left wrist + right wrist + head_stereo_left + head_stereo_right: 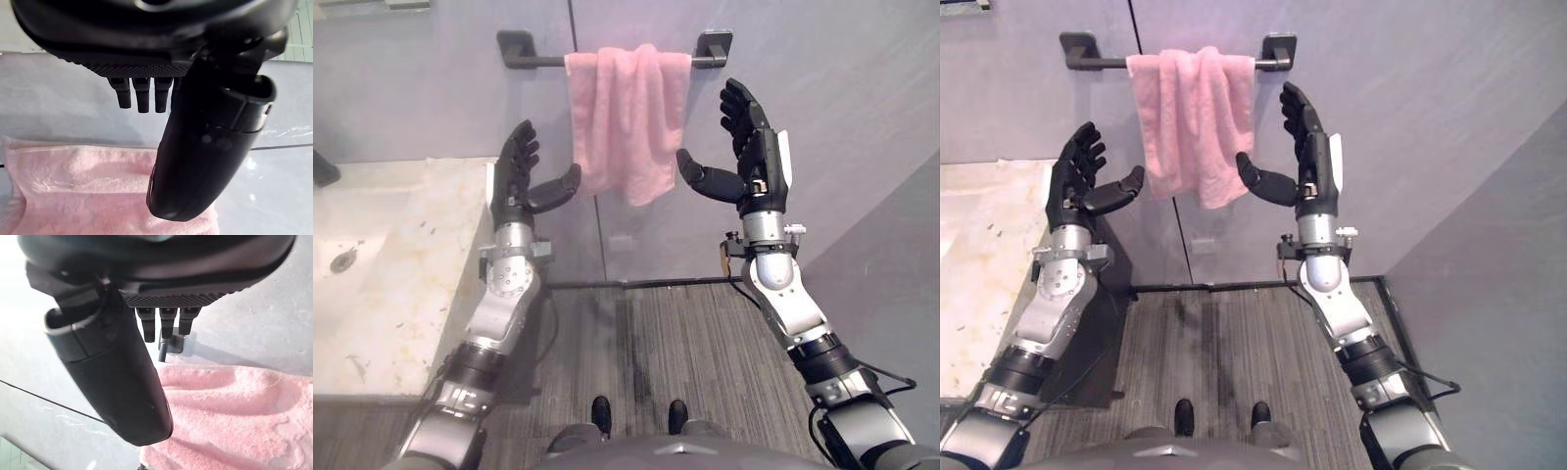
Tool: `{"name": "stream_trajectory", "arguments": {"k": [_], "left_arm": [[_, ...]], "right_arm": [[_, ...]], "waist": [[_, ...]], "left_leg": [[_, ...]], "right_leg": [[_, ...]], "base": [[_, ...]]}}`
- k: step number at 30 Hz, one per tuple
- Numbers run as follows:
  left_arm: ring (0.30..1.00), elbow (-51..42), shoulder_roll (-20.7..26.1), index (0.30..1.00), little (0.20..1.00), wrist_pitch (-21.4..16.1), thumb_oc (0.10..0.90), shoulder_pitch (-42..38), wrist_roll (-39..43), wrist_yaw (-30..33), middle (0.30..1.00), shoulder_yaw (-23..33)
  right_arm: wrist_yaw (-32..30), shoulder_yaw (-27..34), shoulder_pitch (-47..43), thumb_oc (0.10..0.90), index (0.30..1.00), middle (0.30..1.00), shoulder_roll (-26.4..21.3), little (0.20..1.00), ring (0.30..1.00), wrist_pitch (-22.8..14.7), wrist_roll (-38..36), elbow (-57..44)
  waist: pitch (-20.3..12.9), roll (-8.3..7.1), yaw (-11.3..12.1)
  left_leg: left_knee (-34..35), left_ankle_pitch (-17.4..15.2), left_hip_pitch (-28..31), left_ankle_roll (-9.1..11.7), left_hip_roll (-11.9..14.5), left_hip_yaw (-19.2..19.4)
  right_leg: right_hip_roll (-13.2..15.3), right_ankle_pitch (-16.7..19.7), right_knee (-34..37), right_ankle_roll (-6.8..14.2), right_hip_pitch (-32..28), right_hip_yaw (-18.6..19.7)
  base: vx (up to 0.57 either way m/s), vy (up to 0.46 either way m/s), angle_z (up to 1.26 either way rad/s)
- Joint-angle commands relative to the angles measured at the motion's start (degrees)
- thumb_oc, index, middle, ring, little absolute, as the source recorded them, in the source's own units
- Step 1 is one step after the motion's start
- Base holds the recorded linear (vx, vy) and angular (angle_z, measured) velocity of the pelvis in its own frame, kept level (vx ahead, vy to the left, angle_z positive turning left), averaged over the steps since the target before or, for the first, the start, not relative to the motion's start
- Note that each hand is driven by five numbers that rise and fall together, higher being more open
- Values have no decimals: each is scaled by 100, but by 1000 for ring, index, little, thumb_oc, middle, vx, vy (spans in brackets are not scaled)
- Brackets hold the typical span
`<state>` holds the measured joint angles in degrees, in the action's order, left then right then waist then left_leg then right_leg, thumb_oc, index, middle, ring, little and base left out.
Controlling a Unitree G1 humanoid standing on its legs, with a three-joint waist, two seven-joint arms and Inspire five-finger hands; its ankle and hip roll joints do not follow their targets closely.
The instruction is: Organize the bathroom.
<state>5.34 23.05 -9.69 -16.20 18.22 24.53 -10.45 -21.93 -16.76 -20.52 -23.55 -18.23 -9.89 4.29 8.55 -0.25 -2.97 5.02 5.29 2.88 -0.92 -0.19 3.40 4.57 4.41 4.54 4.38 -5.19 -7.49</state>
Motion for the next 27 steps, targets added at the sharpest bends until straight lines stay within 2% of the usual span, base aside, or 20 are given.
{"name": "stream_trajectory", "arguments": {"k": [1, 4, 9, 12, 13, 15, 16, 17, 18, 19, 21, 22, 23, 25, 27], "left_arm": [[900, -42, 48, 900, 900, -497, 800, -506, -364, 76, 900, 12], [900, -96, 59, 900, 900, -508, 800, -421, -455, 126, 900, 32], [900, -38, 112, 900, 900, -622, 800, -418, -485, 264, 900, 41], [900, -39, 93, 900, 900, -713, 800, -374, -563, 388, 900, 48], [900, -39, 77, 900, 900, -777, 800, -348, -584, 441, 900, 51], [900, -68, 77, 900, 900, -872, 800, -301, -640, 483, 900, 64], [900, -81, 77, 900, 900, -914, 800, -275, -636, 510, 900, 67], [900, -59, 54, 900, 900, -936, 800, -263, -612, 486, 900, 72], [900, -52, 49, 900, 900, -941, 800, -266, -613, 480, 900, 74], [900, 8, 15, 900, 900, -975, 800, -294, -644, 397, 900, 22], [900, 32, 11, 900, 900, -989, 800, -361, -624, 331, 900, -58], [900, 36, 15, 900, 900, -1005, 800, -374, -622, 323, 900, -92], [900, 23, 44, 900, 900, -972, 800, -397, -559, 261, 900, -113], [900, 81, 38, 900, 900, -952, 800, -432, -546, 236, 900, -123], [900, 96, 41, 900, 900, -770, 800, -495, -431, 170, 900, -141]], "right_arm": [[-280, 367, -289, 800, 900, 900, 314, 900, 900, -516, -169, -285], [-295, 368, -201, 800, 900, 900, 392, 900, 900, -506, -115, -353], [217, 170, -320, 800, 900, 900, 392, 900, 900, -320, -584, -157], [498, 199, -294, 800, 900, 900, 361, 900, 900, -227, -970, -102], [618, 205, -249, 772, 858, 858, 353, 858, 858, -144, -1072, -116], [696, 187, -174, 767, 851, 851, 319, 851, 851, -229, -1087, -91], [737, 191, -164, 769, 853, 853, 299, 853, 853, -243, -1059, -73], [739, 171, -222, 748, 822, 822, 311, 822, 822, -238, -1058, -11], [733, 165, -240, 747, 820, 820, 315, 820, 820, -237, -1058, 5], [649, 163, -380, 750, 825, 825, 335, 825, 825, -227, -1077, 119], [492, 223, -344, 770, 855, 855, 294, 855, 855, -226, -995, 50], [447, 242, -307, 800, 900, 900, 254, 900, 900, -267, -1002, 23], [399, 292, -298, 800, 900, 900, 166, 900, 900, -324, -1132, 12], [399, 344, -329, 800, 900, 900, 152, 900, 900, -341, -1148, 56], [351, 378, -304, 800, 900, 900, 143, 900, 900, -359, -1138, 68]], "waist": [[-731, -85, -28], [-776, -75, -17], [-811, -122, 63], [-746, -222, 114], [-712, -245, 129], [-602, -322, 202], [-552, -350, 244], [-533, -360, 273], [-526, -364, 280], [-539, -311, 281], [-547, -252, 249], [-530, -236, 253], [-546, -226, 282], [-606, -188, 251], [-703, -134, 201]], "left_leg": [[-2, -656, 478, -143, -244, 162], [-2, -676, 520, -114, -204, 227], [-85, -600, 626, 47, -93, 264], [-835, -507, 349, 198, -20, 203], [-1170, -381, 187, 250, -5, 136], [-1869, -239, -176, 267, -87, -64], [-1983, -221, -366, 269, -99, -143], [-1785, -269, -424, 264, -83, -148], [-1731, -277, -410, 260, -84, -138], [-858, -210, -281, 280, 93, 62], [-283, 96, -287, 339, 227, 308], [-278, 174, -353, 351, 227, 278], [-249, 110, -354, 317, 125, 46], [-74, 51, -192, 300, 88, 9], [-2, -55, -27, 260, 26, -45]], "right_leg": [[-163, 452, 19, 68, 573, 267], [-200, 381, 46, 26, 457, 295], [-319, 205, 46, -120, 253, 346], [-338, 177, 46, -225, 165, 315], [-346, 172, 46, -270, 144, 283], [-335, 162, 46, -347, 61, 324], [-337, 151, 46, -363, 12, 349], [-337, 130, 46, -347, -16, 372], [-331, 122, 46, -342, -24, 380], [-323, 42, 46, -296, -62, 321], [-308, -33, 46, -271, -110, 229], [-303, -46, 46, -272, -130, 230], [-259, -66, 46, -264, -139, 222], [-221, -62, 46, -238, -128, 160], [-182, -43, 46, -198, -95, 111]], "base": [[85, -67, 8], [130, -109, -6], [126, -128, -1], [67, -134, 5], [38, -106, 8], [35, -75, 14], [50, -2, 14], [51, 22, 17], [113, 131, 11], [111, 157, 10], [122, 180, 19], [154, 205, 26], [125, 164, 11], [154, 228, -6], [164, 220, -2]]}}
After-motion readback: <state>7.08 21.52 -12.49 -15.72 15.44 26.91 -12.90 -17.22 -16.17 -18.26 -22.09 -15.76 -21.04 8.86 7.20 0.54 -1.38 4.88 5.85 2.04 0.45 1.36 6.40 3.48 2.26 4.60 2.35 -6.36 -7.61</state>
